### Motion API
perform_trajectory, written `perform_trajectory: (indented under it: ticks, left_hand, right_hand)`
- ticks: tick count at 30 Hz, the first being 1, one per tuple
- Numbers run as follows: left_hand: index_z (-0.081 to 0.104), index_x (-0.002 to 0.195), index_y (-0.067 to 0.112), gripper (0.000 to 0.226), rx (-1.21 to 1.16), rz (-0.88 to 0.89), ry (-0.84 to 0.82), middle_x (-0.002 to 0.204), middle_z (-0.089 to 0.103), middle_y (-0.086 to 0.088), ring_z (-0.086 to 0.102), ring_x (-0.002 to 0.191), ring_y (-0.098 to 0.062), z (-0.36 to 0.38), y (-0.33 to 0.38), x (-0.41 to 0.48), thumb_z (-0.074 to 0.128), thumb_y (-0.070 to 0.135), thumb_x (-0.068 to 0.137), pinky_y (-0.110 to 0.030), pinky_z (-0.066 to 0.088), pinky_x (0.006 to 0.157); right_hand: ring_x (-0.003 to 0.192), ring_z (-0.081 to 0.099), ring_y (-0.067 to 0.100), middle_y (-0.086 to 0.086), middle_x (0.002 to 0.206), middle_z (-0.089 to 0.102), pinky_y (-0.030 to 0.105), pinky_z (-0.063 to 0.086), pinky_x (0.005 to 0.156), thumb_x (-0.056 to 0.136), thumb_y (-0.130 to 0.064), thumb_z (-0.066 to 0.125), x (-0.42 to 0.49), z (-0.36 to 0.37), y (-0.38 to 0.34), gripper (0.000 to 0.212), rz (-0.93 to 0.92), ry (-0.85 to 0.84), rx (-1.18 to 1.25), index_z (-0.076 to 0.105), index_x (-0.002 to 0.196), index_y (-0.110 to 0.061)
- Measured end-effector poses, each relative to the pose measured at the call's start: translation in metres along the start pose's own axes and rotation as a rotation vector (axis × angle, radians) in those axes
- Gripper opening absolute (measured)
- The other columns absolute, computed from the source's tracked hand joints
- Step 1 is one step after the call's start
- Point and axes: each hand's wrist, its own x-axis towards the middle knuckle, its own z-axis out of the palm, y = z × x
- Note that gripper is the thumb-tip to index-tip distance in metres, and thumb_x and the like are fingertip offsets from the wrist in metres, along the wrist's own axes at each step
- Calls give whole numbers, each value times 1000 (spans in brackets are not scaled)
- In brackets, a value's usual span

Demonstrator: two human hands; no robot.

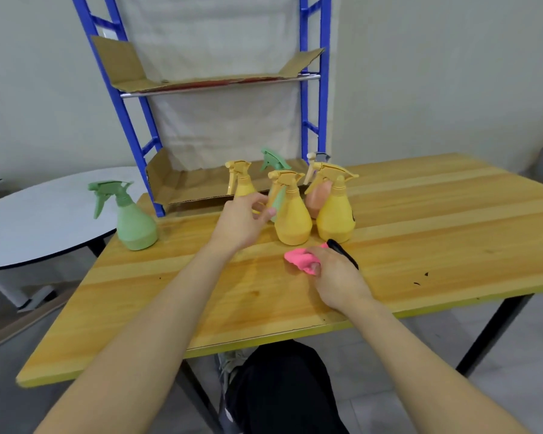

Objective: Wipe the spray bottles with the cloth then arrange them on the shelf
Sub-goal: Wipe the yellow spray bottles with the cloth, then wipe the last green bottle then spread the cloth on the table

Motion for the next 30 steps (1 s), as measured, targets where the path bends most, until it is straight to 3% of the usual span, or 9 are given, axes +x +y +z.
perform_trajectory:
  ticks: [3, 6, 13, 17, 21, 24, 27, 30]
  left_hand:
    - [65, 141, 30, 43, 304, 44, -167, 126, 73, 8, 70, 107, -15, -25, -20, -21, 72, 46, 101, -44, 58, 98]
    - [67, 138, 31, 43, 461, 14, -211, 126, 74, 8, 72, 109, -16, -56, -46, -40, 73, 49, 99, -44, 58, 98]
    - [69, 134, 25, 39, 611, -86, -79, 118, 75, 3, 70, 111, -22, -143, -100, -70, 72, 43, 101, -44, 58, 95]
    - [67, 140, 23, 42, 674, 8, 44, 132, 70, -2, 63, 125, -28, -171, -117, -59, 70, 41, 102, -47, 55, 101]
    - [57, 151, 17, 56, 897, 120, 170, 145, 57, -15, 51, 136, -39, -183, -137, -27, 71, 37, 100, -50, 41, 111]
    - [47, 156, 11, 63, 961, 29, 198, 153, 51, -21, 46, 141, -43, -186, -155, 0, 63, 41, 104, -54, 35, 116]
    - [53, 143, 3, 56, 980, -147, 191, 141, 59, -22, 53, 132, -42, -193, -162, 24, 49, 47, 110, -51, 41, 107]
    - [62, 124, 2, 48, 961, -262, 89, 121, 63, -21, 62, 112, -40, -206, -160, 41, 43, 44, 113, -46, 47, 87]
  right_hand:
    - [112, 64, 32, 7, 124, 64, 45, 56, 93, 96, 4, 53, 1, 10, -33, 53, 55, 78, -55, 60, 139, -24]
    - [108, 61, 31, 7, 119, 61, 44, 55, 89, 95, 4, 55, 1, 34, -79, 51, -8, 103, -86, 61, 137, -25]
    - [125, 53, 30, 6, 135, 57, 45, 49, 103, 95, 6, 49, 38, 87, -168, 51, -175, 58, -84, 62, 138, -19]
    - [144, 45, 27, 5, 152, 55, 49, 29, 126, 94, -4, 52, 46, 120, -179, 58, -181, -102, -186, 54, 150, -20]
    - [149, 40, 27, 5, 157, 51, 52, 24, 128, 95, -11, 55, 47, 124, -178, 60, -191, -119, -244, 50, 154, -19]
    - [148, 42, 27, 6, 155, 52, 50, 26, 128, 95, -10, 59, 49, 119, -179, 62, -188, -156, -225, 48, 155, -20]
    - [135, 54, 27, 6, 140, 63, 46, 33, 124, 93, -9, 64, 49, 111, -181, 67, -169, -140, -175, 42, 156, -17]
    - [122, 62, 28, 7, 125, 68, 44, 37, 122, 90, -8, 66, 46, 110, -180, 69, -170, -94, -148, 41, 154, -15]
